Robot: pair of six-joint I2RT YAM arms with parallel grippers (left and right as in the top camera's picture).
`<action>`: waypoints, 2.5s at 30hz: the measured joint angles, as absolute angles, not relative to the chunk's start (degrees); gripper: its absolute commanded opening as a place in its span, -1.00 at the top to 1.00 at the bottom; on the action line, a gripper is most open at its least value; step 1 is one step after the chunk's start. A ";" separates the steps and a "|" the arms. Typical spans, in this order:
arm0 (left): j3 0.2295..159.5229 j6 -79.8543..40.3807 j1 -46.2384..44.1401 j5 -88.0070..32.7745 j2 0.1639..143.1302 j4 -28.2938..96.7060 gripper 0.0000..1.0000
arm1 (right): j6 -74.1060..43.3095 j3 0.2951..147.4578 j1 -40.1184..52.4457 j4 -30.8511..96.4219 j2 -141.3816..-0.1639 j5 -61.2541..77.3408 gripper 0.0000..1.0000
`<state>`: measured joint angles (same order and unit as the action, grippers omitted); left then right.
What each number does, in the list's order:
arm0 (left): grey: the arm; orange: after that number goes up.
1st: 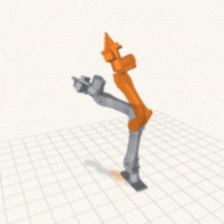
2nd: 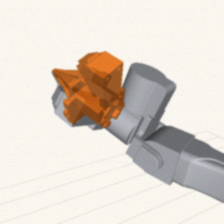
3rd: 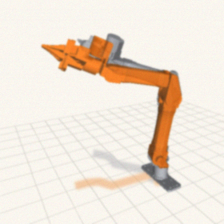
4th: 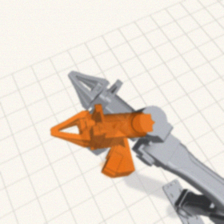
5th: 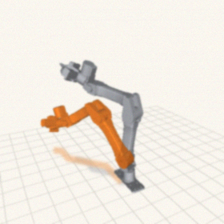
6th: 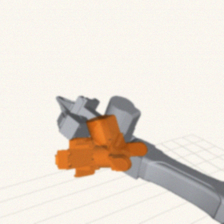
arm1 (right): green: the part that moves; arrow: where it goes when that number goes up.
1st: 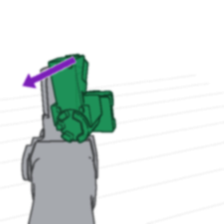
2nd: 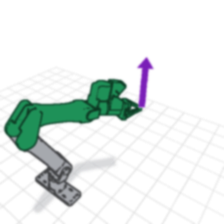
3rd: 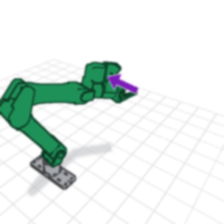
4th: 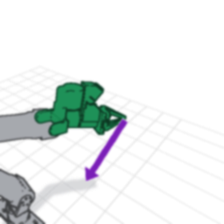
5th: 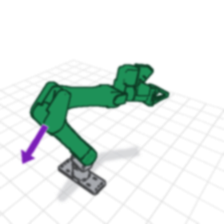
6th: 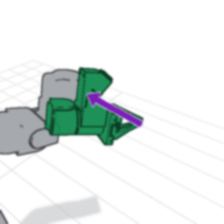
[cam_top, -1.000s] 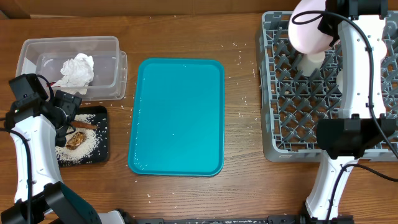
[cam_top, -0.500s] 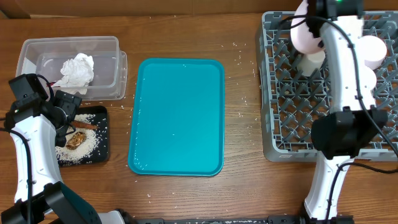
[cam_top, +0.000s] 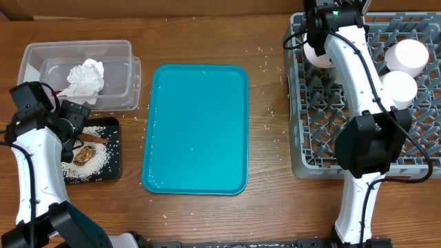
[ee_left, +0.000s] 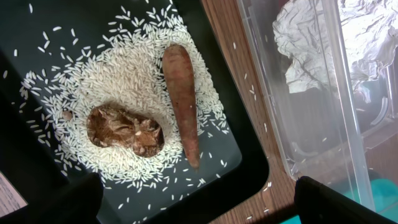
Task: Sort waste into correct bins and load items into the dishwasher
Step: 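Lift the plate with the right gripper and stand it in the rack, then release the plate and pull the right gripper back out of the rack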
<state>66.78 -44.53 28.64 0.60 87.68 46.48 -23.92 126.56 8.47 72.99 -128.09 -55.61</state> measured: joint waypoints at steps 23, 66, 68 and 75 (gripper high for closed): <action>66.78 -44.53 28.64 0.62 87.68 46.48 -0.99 | -23.75 126.50 8.34 72.97 -128.11 -54.98 0.93; 66.78 -44.53 28.64 0.58 87.68 46.30 -0.99 | -36.56 91.59 8.29 91.57 -73.60 -11.97 -1.00; 66.78 -44.53 28.64 0.58 87.68 46.30 -1.00 | -37.39 87.77 8.29 91.94 -71.85 -11.90 -1.00; 66.78 -44.53 28.64 0.58 87.68 46.30 -1.00 | -38.02 84.62 8.29 91.53 -73.19 -11.75 -1.00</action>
<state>66.78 -44.53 28.64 0.58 87.68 46.30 -38.02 84.62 8.29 91.53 -73.19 -11.75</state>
